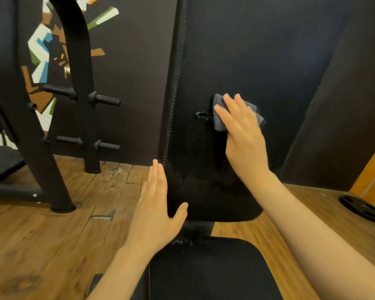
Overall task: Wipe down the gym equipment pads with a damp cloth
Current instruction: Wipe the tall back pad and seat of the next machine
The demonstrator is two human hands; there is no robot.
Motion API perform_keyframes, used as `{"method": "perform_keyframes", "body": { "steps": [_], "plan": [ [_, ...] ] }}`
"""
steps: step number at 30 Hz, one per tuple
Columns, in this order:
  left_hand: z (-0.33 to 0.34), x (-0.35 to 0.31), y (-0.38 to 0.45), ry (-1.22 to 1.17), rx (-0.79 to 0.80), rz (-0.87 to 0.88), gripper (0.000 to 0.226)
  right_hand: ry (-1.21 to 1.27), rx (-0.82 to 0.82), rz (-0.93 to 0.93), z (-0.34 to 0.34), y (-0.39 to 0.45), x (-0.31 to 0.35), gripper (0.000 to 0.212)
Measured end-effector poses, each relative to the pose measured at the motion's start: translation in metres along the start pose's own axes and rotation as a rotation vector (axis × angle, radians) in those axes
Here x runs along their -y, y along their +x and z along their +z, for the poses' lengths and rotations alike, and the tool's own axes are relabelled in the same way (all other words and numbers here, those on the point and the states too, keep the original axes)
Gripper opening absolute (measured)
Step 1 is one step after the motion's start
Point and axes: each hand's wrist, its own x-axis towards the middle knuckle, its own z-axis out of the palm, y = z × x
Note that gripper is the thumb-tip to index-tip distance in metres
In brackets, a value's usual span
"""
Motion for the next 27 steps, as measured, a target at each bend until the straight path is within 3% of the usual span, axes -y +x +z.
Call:
{"method": "perform_keyframes", "body": {
  "steps": [4, 9, 11, 13, 16, 20, 24, 27],
  "plan": [
    [0.0, 0.003, -0.001, 0.018, -0.004, 0.015, 0.098, 0.016, 0.061, 0.023, 0.028, -0.065, 0.0, 0.049],
    [-0.004, 0.005, -0.001, 0.09, 0.014, 0.026, 0.098, -0.099, 0.364, -0.257, 0.02, -0.14, -0.01, 0.063],
    [-0.004, 0.005, 0.0, 0.096, 0.011, 0.027, 0.098, -0.002, 0.338, -0.237, 0.006, -0.119, -0.012, 0.055],
    [-0.002, 0.004, -0.001, 0.087, 0.002, 0.019, 0.098, 0.106, 0.155, -0.137, -0.008, -0.085, -0.014, 0.042],
    [0.003, 0.002, -0.001, 0.051, -0.011, 0.009, 0.099, 0.037, 0.0, 0.041, -0.012, -0.044, -0.03, 0.04],
    [0.006, 0.003, -0.001, 0.027, -0.023, -0.003, 0.101, 0.038, -0.014, 0.15, 0.016, -0.068, -0.029, 0.044],
    [0.004, 0.002, -0.001, 0.038, -0.003, 0.002, 0.1, -0.021, 0.206, 0.074, 0.024, -0.146, -0.016, 0.059],
    [0.003, 0.001, 0.0, 0.026, -0.002, 0.004, 0.098, 0.09, 0.152, 0.173, 0.016, -0.137, -0.003, 0.065]
  ]
}}
